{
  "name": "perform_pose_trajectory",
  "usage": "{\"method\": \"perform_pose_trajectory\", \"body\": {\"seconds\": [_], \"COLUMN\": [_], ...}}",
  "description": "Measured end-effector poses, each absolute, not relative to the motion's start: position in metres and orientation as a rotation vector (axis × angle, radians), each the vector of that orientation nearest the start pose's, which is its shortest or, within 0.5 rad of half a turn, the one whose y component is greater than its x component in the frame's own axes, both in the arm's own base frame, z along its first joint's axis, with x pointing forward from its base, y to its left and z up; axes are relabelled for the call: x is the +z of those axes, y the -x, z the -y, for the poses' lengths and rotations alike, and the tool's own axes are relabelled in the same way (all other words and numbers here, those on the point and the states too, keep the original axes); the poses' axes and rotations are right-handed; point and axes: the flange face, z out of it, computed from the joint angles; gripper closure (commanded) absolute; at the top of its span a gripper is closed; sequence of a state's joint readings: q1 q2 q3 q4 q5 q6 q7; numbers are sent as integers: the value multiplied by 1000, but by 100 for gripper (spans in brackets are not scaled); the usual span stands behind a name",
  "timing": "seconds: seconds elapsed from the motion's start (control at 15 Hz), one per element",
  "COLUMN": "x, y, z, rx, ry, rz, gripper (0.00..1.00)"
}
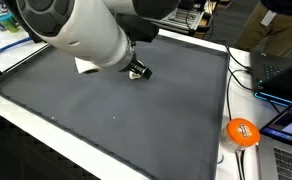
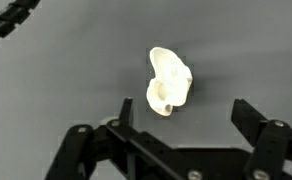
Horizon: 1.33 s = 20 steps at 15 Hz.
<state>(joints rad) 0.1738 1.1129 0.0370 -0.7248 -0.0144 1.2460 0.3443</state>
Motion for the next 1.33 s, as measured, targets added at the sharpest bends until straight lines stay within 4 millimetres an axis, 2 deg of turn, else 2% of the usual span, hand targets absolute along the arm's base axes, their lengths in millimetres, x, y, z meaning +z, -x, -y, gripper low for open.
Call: {"method": "perform_pose_trajectory", "body": {"seconds": [0.4,0.93,1.33], "x": [237,208,195], "y": [-718,-717,-719], "z": [-137,-134,-135], "rx": [864,892,871], "ry": [3176,3191,3195], "rz": [-228,-209,-197], "gripper": [0,0,0]}}
